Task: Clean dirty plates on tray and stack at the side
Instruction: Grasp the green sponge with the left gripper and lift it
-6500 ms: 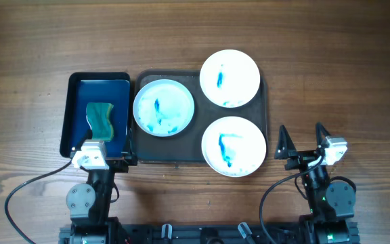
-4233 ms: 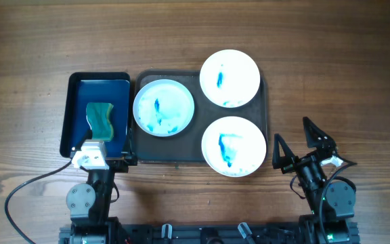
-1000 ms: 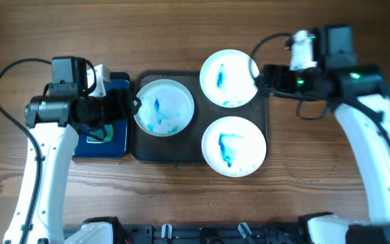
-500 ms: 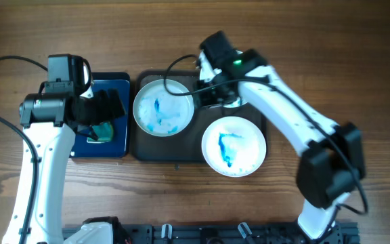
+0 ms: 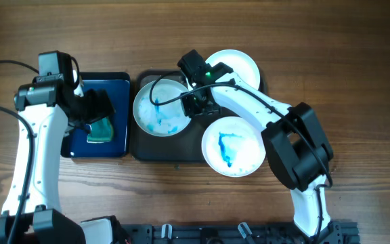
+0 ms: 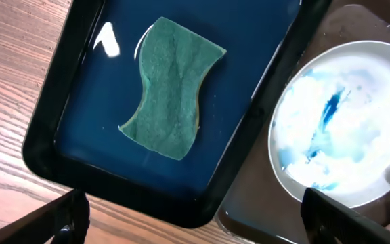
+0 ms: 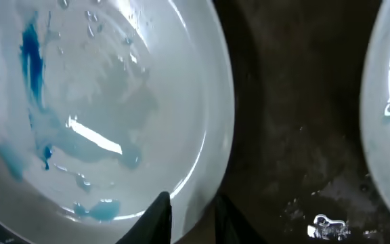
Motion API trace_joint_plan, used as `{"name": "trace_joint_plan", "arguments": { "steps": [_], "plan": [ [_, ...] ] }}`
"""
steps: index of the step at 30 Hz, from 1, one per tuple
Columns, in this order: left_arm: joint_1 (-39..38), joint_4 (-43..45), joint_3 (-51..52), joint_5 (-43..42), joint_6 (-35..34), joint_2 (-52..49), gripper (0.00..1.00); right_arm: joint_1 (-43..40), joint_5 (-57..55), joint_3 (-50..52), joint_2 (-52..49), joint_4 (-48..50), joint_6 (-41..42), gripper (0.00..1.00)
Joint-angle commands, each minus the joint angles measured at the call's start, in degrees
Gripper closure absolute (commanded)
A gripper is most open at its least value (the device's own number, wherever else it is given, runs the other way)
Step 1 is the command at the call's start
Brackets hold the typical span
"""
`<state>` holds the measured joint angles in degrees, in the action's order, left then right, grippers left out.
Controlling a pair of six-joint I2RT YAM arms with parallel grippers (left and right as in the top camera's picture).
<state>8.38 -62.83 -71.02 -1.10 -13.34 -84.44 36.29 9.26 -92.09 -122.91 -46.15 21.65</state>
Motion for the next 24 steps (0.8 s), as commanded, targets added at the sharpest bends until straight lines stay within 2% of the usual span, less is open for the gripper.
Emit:
{"name": "trace_joint_plan", "arguments": {
  "steps": [1, 6, 12, 14, 17, 22, 24],
  "plan": [
    [0.22, 0.46, -0.98, 1.55, 1.2, -2.27, 0.02, -0.02, -3.19, -1.27, -1.4, 1.14, 3.91, 0.79],
    [0.2, 1.05, -0.98, 2.25, 3.98, -5.07, 0.02, 0.02, -3.98, -1.16, -2.47, 1.53, 6.58, 0.79],
    [0.22, 2.4, -0.98, 2.27, 3.98, -6.38, 0.01, 0.02, -3.89, -1.16, -4.72, 1.81, 10.08, 0.78],
    [0.22, 2.64, -0.98, 2.27, 3.96, -6.86, 0.02, 0.02, -3.93, -1.16, -4.76, 1.86, 10.45, 0.82],
    [0.22, 3.3, -0.98, 2.51, 4.22, -7.98, 0.02, 0.02, -3.93, -1.16, -4.76, 1.97, 10.45, 0.96],
    [0.22, 4.37, -0.98, 3.17, 4.13, -10.95, 0.03, 0.02, -3.96, -1.16, -4.76, 2.1, 10.43, 0.96],
    [0.2, 4.76, -0.98, 3.15, 4.13, -12.35, 0.06, 0.02, -3.96, -1.16, -4.76, 2.27, 10.43, 0.96]
  ]
}}
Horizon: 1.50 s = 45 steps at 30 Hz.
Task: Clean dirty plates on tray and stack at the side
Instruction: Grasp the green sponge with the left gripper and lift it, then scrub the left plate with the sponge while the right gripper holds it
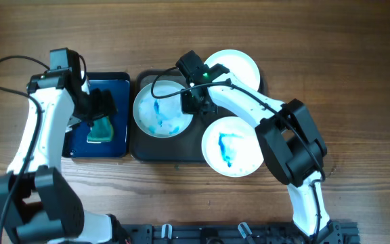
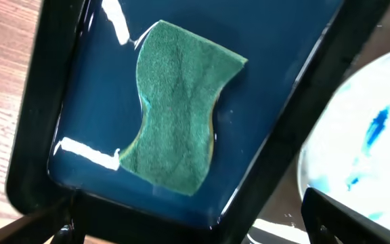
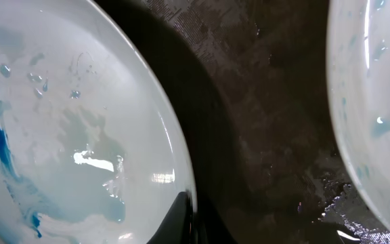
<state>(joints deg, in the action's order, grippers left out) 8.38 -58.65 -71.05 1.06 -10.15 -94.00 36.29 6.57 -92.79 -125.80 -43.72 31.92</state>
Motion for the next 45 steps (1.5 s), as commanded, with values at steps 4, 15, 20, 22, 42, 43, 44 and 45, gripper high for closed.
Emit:
{"name": "trace_joint_plan", "arguments": {
  "steps": [4, 15, 20, 22, 42, 43, 44, 45],
  "plan": [
    [0.22, 0.87, -0.57, 0.98, 0.74, -5.6, 0.21, 0.02, -1.27, -0.46, -1.88, 0.15, 0.13, 0.96],
    [0.63, 8.35, 2.58, 2.89, 2.45, -12.9, 0.31, 0.02, -0.74, -0.46, -1.88, 0.87, 0.26, 0.96],
    [0.63, 9.46, 2.58, 2.91, 2.47, -16.04, 0.38, 0.02, -0.74, -0.46, -1.88, 1.01, 0.22, 0.96],
    [0.63, 9.6, 2.58, 2.91, 2.47, -16.79, 0.46, 0.02, -0.74, -0.46, -1.88, 1.09, 0.24, 0.96],
    [-1.73, -2.73, -8.41, -13.0, 1.51, -2.58, 0.96, -1.62, 7.15, -0.48, -1.84, 0.07, -3.37, 0.96],
    [-2.38, -2.95, -8.41, -14.27, 0.66, -2.58, 0.96, -2.05, 7.76, -0.48, -1.84, -0.11, -3.39, 0.96],
    [-3.37, -3.13, -8.33, -15.8, -0.11, -2.6, 0.96, -2.51, 8.37, -0.48, -1.84, -0.42, -3.34, 0.96],
    [-4.76, -2.86, -7.89, -16.74, -1.4, -2.75, 0.96, -3.08, 8.68, -0.48, -1.84, -0.81, -3.26, 0.96]
  ]
}}
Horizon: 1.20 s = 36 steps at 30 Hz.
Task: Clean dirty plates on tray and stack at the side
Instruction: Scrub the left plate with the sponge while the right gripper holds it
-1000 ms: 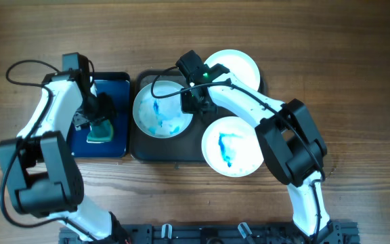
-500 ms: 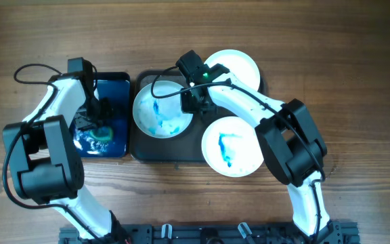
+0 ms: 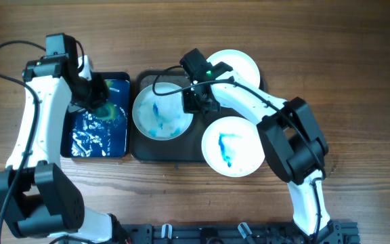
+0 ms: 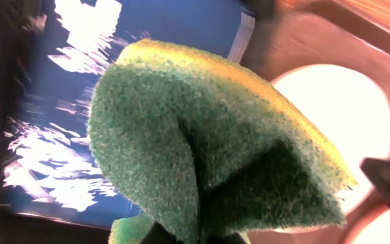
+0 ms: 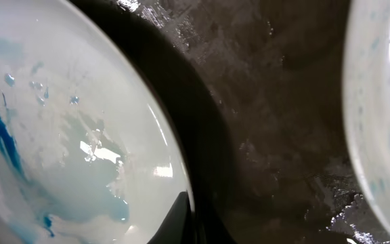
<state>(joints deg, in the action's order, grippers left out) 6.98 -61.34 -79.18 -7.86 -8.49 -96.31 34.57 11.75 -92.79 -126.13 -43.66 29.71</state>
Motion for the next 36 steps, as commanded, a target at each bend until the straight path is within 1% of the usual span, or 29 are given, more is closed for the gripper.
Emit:
{"name": "trace_joint_plan", "arguments": {
  "steps": [1, 4, 5, 6, 9, 11, 14, 19, 21, 22, 25, 27, 30, 31, 34, 36],
  "plan": [
    [-4.94, 0.33, 0.92, -7.76, -4.61, -0.44, 0.96, -1.79, 3.8, -0.48, -1.51, -1.18, -1.03, 0.96],
    [-8.55, 2.86, 3.21, -7.48, -8.48, -0.46, 0.96, -2.67, 3.82, -0.48, -1.51, -1.81, -0.83, 0.96],
    [-10.08, 4.52, 4.52, -6.8, -11.02, -0.46, 0.96, -2.89, 3.8, -0.48, -1.51, -2.01, -0.26, 0.95],
    [-12.09, 7.02, 6.54, -5.03, -15.21, -0.46, 0.96, -3.1, 3.8, -0.48, -1.51, -2.27, 0.48, 0.96],
    [-15.15, 11.45, 9.94, -1.57, -20.65, -0.5, 0.96, -3.1, 3.82, -0.48, -1.51, -2.51, 0.44, 0.96],
    [-16.85, 14.78, 11.82, -0.04, -23.41, -0.9, 0.96, -3.08, 3.82, -0.46, -1.51, -2.64, 0.42, 0.96],
    [-19.39, 19.58, 13.38, 0.24, -25.35, -3.02, 0.96, -3.04, 3.96, -0.46, -1.51, -2.64, 0.48, 0.96],
    [-22.4, 22.64, 13.4, 1.86, -25.46, -10.16, 0.96, -3.04, 4.33, -0.46, -1.51, -2.47, 0.46, 0.96],
    [-22.4, 22.34, 13.4, 1.95, -25.53, -12.24, 0.96, -3.04, 4.31, -0.46, -1.51, -2.49, 0.44, 0.95],
    [-22.14, 21.66, 13.4, 2.19, -26.71, -13.16, 0.96, -3.04, 4.28, -0.46, -1.51, -2.49, 0.46, 0.96],
    [-21.59, 19.67, 13.4, 1.79, -27.98, -13.75, 0.96, -3.04, 4.28, -0.46, -1.51, -2.47, 0.42, 0.96],
    [-21.62, 19.02, 13.4, -1.22, -27.47, -13.75, 0.96, -3.04, 4.81, -0.46, -1.51, -2.4, 0.26, 0.96],
    [-22.51, 20.5, 13.4, -13.25, -19.08, -13.86, 0.96, -3.1, 8.85, -0.46, -1.51, -2.29, -1.18, 0.96],
    [-22.82, 20.65, 13.4, -13.9, -17.94, -13.86, 0.96, -3.21, 11.37, -0.46, -1.55, -2.25, -2.21, 0.96],
    [-23.54, 20.74, 13.4, -9.81, -17.22, -13.97, 0.96, -3.61, 18.36, -0.46, -1.92, -2.23, -5.44, 0.96],
    [-23.19, 21.16, 13.4, -5.86, -18.23, -13.97, 0.96, -3.89, 19.19, -0.24, -1.99, -2.34, -5.75, 0.96]
  ]
}}
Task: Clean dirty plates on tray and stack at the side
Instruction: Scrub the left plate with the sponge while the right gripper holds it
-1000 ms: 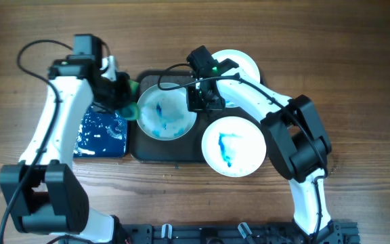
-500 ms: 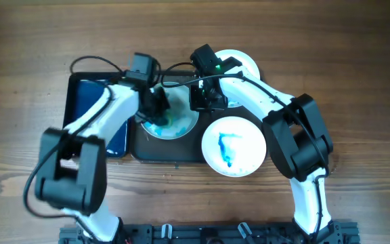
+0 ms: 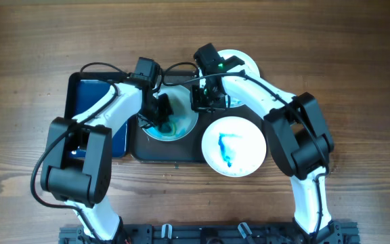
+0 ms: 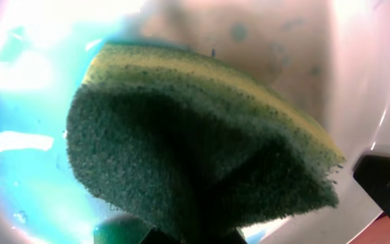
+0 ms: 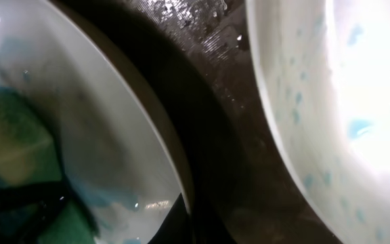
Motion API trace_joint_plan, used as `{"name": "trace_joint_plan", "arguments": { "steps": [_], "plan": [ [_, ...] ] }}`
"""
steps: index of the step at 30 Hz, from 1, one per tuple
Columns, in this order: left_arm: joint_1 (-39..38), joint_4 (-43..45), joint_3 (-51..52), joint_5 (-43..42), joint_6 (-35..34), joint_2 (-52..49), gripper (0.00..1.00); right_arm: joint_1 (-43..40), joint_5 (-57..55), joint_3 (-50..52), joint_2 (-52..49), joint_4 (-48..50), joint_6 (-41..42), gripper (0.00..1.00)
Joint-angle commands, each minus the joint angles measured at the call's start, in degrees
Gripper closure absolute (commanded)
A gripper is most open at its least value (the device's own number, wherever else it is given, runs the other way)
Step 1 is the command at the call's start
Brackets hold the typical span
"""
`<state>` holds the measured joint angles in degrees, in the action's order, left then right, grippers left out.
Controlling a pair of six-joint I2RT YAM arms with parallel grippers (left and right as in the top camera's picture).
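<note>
A white plate (image 3: 179, 124) smeared with blue lies at the left of the dark tray (image 3: 141, 148). My left gripper (image 3: 160, 112) is shut on a green-and-yellow sponge (image 4: 202, 149), which is pressed down into this plate (image 4: 19, 88). My right gripper (image 3: 202, 102) is shut on the plate's right rim (image 5: 156, 139); the sponge (image 5: 12, 149) shows across the plate in the right wrist view. A second plate (image 3: 234, 146) with a blue stain lies at the tray's front right. A third plate (image 3: 242, 64) sits at the back right.
A blue tray of water (image 3: 87, 108) stands left of the dark tray, under my left arm. The third plate (image 5: 330, 102), speckled with blue, lies close to the right of my right gripper (image 5: 195, 227), with wet dark tray floor (image 5: 215, 88) between.
My left gripper has moved right with the sponge, from above the blue water tray into the left plate. My right gripper still pinches that plate's right rim.
The sponge lay in the blue water tray with my left gripper open above it, and my right fingers stood apart at the left plate's rim. Then the right gripper was shut on the rim. Later the left gripper held the sponge above the water; now it presses the plate.
</note>
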<state>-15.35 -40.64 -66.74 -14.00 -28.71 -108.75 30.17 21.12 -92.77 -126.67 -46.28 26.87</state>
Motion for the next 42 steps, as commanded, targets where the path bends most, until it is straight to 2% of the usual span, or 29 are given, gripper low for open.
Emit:
{"name": "trace_joint_plan", "arguments": {
  "steps": [1, 4, 7, 9, 12, 15, 19, 23, 26, 29, 32, 34, 35, 36, 39, 42],
  "plan": [
    [-0.48, 0.7, 0.96, 2.67, 0.76, -1.53, 0.96, 0.48, 9.38, 0.02, -1.44, 0.35, -2.95, 0.96],
    [0.52, 0.76, 0.96, 15.47, -5.01, -1.53, 0.96, 0.5, 6.93, 1.09, -1.44, 0.42, -2.86, 0.96],
    [0.63, 0.81, 0.92, 27.28, -5.2, -1.53, 0.96, 0.5, 6.97, 1.99, -1.44, 1.05, -2.69, 0.96],
    [0.63, 1.03, 0.83, 30.62, -5.22, -1.53, 0.96, 0.5, 6.97, 2.05, -1.44, 1.27, -2.67, 0.96],
    [0.61, 2.67, 0.83, 31.36, -5.25, -1.53, 0.96, 0.52, 6.97, 2.05, -1.44, 1.29, -2.58, 0.96],
    [0.39, 5.2, 0.85, 24.11, -3.06, -1.53, 0.96, 0.5, 6.97, 2.05, -1.44, 1.33, -2.29, 0.96],
    [0.15, 9.2, 0.85, -0.83, 8.2, -1.6, 0.96, 0.5, 8.11, 2.05, -1.44, 1.27, -2.71, 0.96],
    [-1.03, 6.45, 0.85, -12.33, 13.79, -1.66, 0.96, 0.5, 8.46, 2.05, -1.44, 1.27, -2.91, 0.96],
    [-1.6, 2.51, 0.85, -13.6, 16.44, -1.66, 0.96, 0.5, 8.46, 2.05, -1.44, 1.27, -2.93, 0.96],
    [-1.07, 1.92, 0.85, -7.74, 14.71, -1.66, 0.96, 0.5, 8.48, 2.05, -1.44, 1.27, -2.93, 0.96],
    [0.28, 2.03, 0.85, 5.66, 6.49, -1.66, 0.96, 0.5, 8.46, 2.05, -1.44, 1.22, -2.93, 0.96],
    [1.92, 2.03, 0.85, 16.59, 1.09, -1.66, 0.96, 0.5, 8.44, 2.05, -1.44, 1.09, -2.95, 0.96],
    [3.28, 2.05, 0.85, 24.59, -2.36, -1.66, 0.96, 0.5, 8.44, 2.05, -1.44, 1.03, -2.95, 0.96],
    [3.72, 2.03, 0.85, 27.47, -3.56, -1.66, 0.96, 0.5, 8.44, 2.05, -1.44, 1.05, -2.95, 0.96],
    [4.13, 1.53, 0.85, 31.95, -5.27, -1.66, 0.96, 0.5, 8.44, 2.05, -1.44, 1.29, -2.86, 0.96],
    [3.54, -0.72, 0.85, 26.99, -5.18, -1.66, 0.96, 0.5, 8.41, 2.05, -1.44, 1.53, -2.86, 0.96]
  ]
}}
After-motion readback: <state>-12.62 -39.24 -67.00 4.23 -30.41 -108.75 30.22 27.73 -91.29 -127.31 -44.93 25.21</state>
